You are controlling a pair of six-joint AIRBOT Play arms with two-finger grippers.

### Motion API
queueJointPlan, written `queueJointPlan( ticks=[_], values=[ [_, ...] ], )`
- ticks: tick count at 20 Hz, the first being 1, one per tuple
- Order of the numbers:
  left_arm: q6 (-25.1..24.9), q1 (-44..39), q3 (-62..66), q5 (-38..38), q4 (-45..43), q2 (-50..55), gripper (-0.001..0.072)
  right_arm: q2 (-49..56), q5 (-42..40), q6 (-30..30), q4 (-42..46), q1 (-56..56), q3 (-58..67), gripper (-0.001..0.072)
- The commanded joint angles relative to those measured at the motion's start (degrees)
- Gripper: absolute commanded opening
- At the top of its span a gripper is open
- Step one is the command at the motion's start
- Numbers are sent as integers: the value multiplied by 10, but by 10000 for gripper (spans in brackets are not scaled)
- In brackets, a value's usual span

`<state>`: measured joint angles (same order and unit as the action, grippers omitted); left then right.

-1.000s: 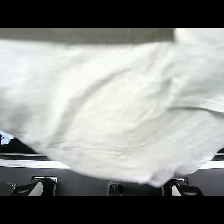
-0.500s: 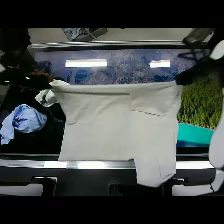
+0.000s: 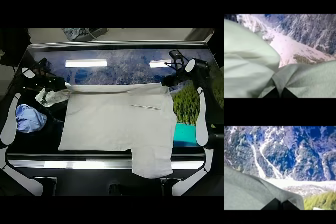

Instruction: Fold the shirts.

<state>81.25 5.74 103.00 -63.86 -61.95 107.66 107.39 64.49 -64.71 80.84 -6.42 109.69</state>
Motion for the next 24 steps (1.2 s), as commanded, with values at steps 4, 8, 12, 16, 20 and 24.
queueJointPlan(
  ticks=[4,8,12,16,20,24],
  values=[
    [-34,13,30,-292,-35,-1,35,-79,310,38,36,1,-56,47],
    [-11,6,-10,-341,-97,-1,35,-102,307,39,30,2,-191,46],
    [-12,5,-43,-344,-96,-1,35,-102,248,41,19,2,-234,46],
    [-24,5,-48,-375,-96,-6,35,-106,233,59,24,1,-233,47],
    [-24,13,-51,-377,-80,-21,35,-130,208,72,57,-7,-233,44],
    [-13,-3,-114,-342,-79,-12,35,-111,280,64,52,-16,-242,45]
  ],
)
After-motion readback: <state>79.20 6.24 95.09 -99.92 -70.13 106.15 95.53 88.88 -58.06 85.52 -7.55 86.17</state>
